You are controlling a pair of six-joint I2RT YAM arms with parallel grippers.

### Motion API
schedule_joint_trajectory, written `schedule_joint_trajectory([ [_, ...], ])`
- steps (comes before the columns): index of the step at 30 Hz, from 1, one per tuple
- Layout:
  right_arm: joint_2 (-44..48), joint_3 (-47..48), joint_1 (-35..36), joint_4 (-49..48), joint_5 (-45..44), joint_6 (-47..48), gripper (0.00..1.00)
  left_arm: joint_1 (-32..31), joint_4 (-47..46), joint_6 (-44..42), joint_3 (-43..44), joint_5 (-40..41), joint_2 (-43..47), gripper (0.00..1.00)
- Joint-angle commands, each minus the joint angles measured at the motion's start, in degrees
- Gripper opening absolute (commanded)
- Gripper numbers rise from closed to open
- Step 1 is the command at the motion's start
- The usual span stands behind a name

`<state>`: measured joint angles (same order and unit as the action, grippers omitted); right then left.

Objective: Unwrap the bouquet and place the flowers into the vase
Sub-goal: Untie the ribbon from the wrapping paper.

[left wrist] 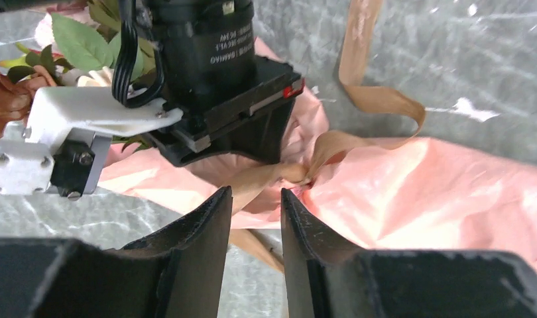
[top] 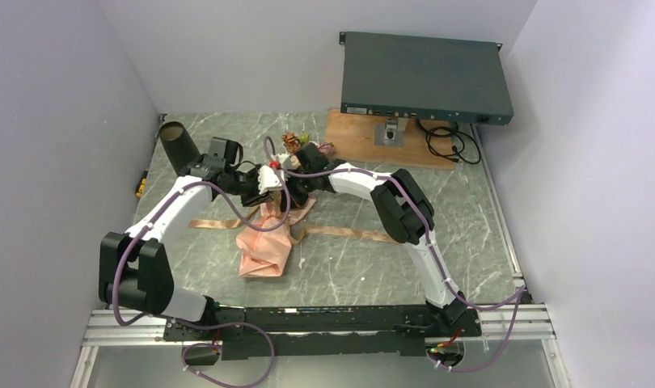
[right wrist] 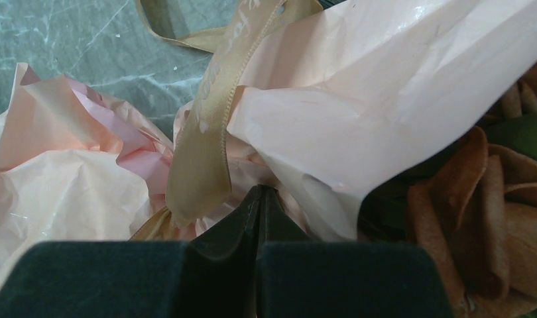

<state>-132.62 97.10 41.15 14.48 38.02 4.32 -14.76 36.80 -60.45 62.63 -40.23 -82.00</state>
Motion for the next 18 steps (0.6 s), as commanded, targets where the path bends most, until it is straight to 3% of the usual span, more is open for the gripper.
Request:
schedule_joint_trajectory([
  [1, -4.58, -3.54, 0.43, 6.17, -7.79, 2.63, 0.00, 1.34, -4.06, -8.18, -3.50, -2.35, -0.93, 0.39],
  [9, -4.49, -3.50, 0.41, 6.35, -7.37, 2.80, 0.00, 1.48, -12.31, -12.09, -4.88, 0.50, -9.12, 0.49],
  [18, -4.84, -3.24, 0.25, 6.78, -7.43, 3.24, 0.00, 1.49, -12.23, -17.43, -4.65, 3.04, -13.76, 0.45],
])
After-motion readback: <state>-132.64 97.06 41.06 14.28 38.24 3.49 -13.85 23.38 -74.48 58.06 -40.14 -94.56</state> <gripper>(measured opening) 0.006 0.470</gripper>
